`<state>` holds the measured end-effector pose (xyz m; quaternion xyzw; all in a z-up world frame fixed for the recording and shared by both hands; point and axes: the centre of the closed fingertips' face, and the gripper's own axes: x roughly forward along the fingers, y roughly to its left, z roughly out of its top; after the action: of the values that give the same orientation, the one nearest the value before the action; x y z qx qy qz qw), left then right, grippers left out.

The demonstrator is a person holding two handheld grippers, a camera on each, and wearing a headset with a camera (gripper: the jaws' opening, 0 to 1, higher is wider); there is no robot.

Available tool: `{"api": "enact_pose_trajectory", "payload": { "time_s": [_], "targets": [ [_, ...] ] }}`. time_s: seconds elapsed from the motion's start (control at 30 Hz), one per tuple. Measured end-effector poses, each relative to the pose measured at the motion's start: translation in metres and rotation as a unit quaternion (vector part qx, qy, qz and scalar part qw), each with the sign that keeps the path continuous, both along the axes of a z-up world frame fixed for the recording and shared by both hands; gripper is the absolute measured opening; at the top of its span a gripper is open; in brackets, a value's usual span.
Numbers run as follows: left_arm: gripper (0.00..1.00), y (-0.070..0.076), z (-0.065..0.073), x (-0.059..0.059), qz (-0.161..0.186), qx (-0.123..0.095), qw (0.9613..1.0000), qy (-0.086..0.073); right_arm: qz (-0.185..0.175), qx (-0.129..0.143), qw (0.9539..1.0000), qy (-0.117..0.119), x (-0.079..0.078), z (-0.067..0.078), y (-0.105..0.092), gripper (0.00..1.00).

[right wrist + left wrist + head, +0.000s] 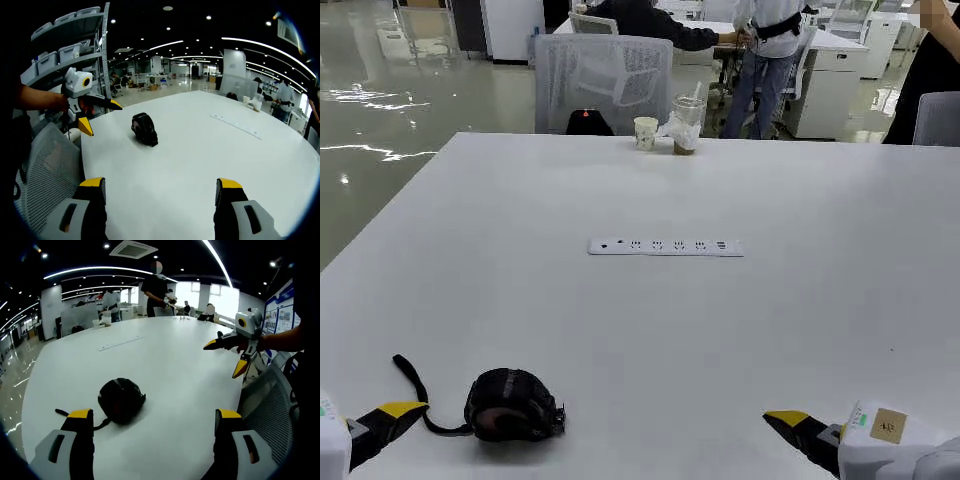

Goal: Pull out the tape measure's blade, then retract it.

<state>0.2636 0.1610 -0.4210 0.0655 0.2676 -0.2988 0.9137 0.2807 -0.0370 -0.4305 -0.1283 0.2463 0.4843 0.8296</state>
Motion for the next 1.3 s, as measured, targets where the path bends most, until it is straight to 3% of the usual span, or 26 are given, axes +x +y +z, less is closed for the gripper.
{"api": "enact_pose_trajectory", "payload": {
  "time_s": [0.3, 0.7, 1.3],
  "targets": [
    [0.96, 0.003, -0.004, 0.014, -0.016, 0.003, 0.9999, 0.005, 0.032, -0.01, 0.9994, -0.005, 0.012, -0.004, 0.01, 0.88],
    [0.91, 0.006, -0.011, 0.03, -0.049, 0.023, 0.9984, 0.013, 0.067, -0.019, 0.9976, -0.006, 0.029, -0.01, 0.023, 0.84],
    [0.81, 0.018, -0.019, 0.054, -0.094, 0.059, 0.9934, 0.027, 0.128, -0.031, 0.9913, -0.013, 0.052, -0.02, 0.043, 0.76]
  ]
}}
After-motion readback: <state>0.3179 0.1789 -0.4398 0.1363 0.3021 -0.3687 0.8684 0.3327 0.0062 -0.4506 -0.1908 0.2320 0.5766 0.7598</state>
